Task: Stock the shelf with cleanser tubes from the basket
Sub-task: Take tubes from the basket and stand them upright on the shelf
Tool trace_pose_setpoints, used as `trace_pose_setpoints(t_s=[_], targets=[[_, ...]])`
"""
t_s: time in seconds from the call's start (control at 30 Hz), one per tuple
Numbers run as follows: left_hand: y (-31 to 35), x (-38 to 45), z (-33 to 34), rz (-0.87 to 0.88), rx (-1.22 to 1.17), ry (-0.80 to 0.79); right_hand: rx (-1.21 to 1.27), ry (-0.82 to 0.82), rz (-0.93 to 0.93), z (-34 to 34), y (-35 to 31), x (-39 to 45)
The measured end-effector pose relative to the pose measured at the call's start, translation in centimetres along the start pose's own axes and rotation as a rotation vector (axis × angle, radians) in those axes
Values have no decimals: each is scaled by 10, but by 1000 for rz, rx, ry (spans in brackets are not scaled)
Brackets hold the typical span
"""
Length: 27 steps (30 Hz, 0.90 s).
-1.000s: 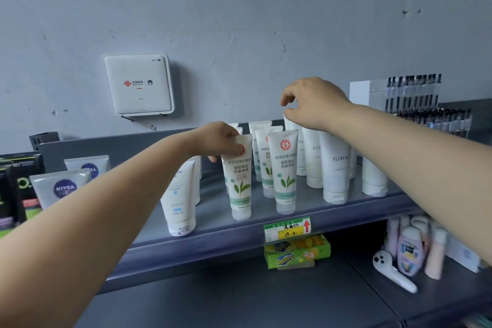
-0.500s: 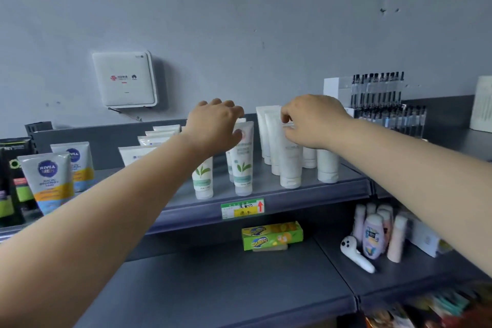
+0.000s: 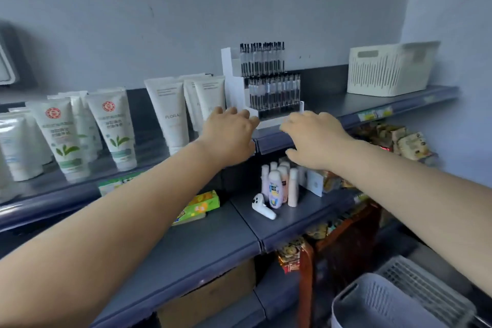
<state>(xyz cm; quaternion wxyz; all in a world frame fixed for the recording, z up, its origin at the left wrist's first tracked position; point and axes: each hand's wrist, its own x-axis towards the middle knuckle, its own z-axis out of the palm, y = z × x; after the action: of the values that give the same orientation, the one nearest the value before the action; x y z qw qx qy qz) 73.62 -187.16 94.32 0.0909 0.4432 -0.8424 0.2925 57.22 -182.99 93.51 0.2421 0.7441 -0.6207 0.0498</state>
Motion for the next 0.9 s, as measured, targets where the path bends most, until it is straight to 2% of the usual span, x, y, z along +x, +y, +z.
trace_pose_setpoints(t_s=[0.3, 0.4, 0.7, 0.9], targets=[[119, 27, 42, 240, -167, -20, 36, -131, 215, 70, 70, -101], [161, 35, 61, 332, -218, -52, 77, -221, 299, 99, 88, -133], [271, 60, 153, 594, -384, -195, 257, -445, 595, 192, 118, -206], [335, 79, 221, 737, -428, -368, 398, -625, 868, 265, 134, -237]])
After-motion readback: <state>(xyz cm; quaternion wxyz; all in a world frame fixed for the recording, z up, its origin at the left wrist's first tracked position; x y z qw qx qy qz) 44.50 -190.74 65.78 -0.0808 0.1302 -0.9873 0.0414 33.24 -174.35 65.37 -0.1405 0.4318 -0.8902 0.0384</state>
